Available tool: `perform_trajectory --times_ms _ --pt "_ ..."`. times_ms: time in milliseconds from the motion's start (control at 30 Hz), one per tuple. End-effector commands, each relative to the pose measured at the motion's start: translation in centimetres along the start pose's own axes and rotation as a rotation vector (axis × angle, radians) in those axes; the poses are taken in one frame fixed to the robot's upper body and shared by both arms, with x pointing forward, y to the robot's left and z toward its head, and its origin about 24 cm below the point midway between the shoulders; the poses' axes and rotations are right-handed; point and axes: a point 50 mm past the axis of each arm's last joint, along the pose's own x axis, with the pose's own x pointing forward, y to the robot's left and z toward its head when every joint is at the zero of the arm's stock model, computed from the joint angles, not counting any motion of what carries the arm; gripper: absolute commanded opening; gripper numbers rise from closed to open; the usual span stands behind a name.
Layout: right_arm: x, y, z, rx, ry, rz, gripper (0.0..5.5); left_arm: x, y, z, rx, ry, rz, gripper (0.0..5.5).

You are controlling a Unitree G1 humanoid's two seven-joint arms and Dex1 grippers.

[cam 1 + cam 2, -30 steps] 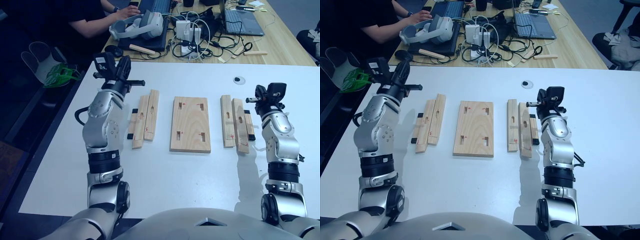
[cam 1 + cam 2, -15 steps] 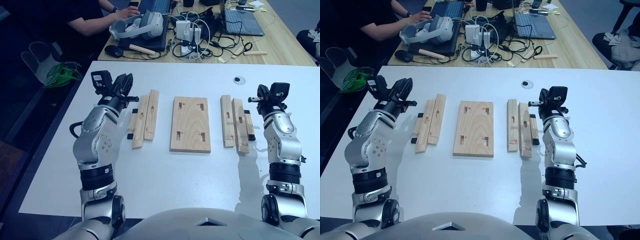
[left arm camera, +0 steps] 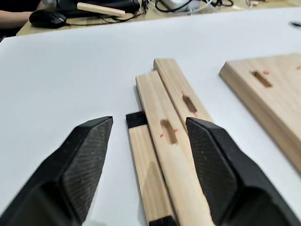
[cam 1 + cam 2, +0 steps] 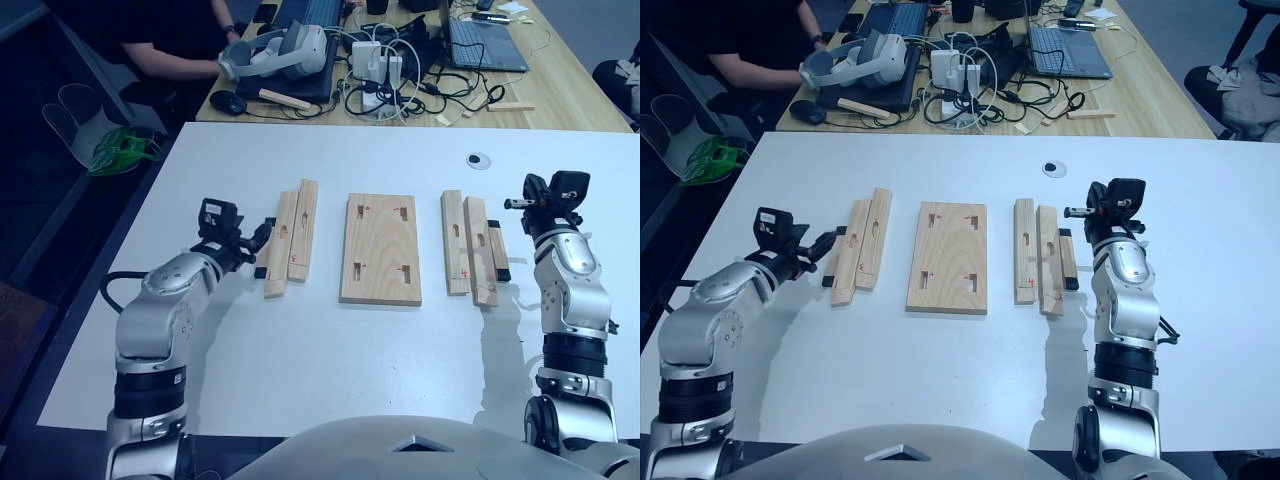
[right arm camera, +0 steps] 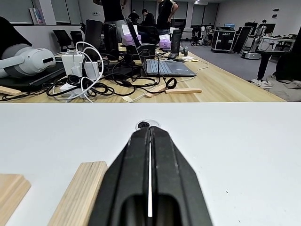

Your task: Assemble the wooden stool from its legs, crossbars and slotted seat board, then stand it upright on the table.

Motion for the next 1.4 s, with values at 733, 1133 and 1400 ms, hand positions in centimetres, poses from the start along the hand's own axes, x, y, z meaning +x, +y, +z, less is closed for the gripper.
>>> perform_trajectory --times_ms 733,1133,1400 --pt "-0.5 -0.3 0.3 0.022 0.007 -0.01 0.0 -1.6 -0.2 -2.8 0.149 0.226 -0.111 4.84" --pt "-0.5 -0.2 0.4 0.029 0.005 -0.012 0.0 -2.4 -0.6 -4.2 0.181 0.35 -0.181 4.84" --pt "-0.5 -0.2 0.4 0.03 0.006 -0.013 0.0 -1.9 0.2 -3.3 0.132 0.271 -0.088 4.84"
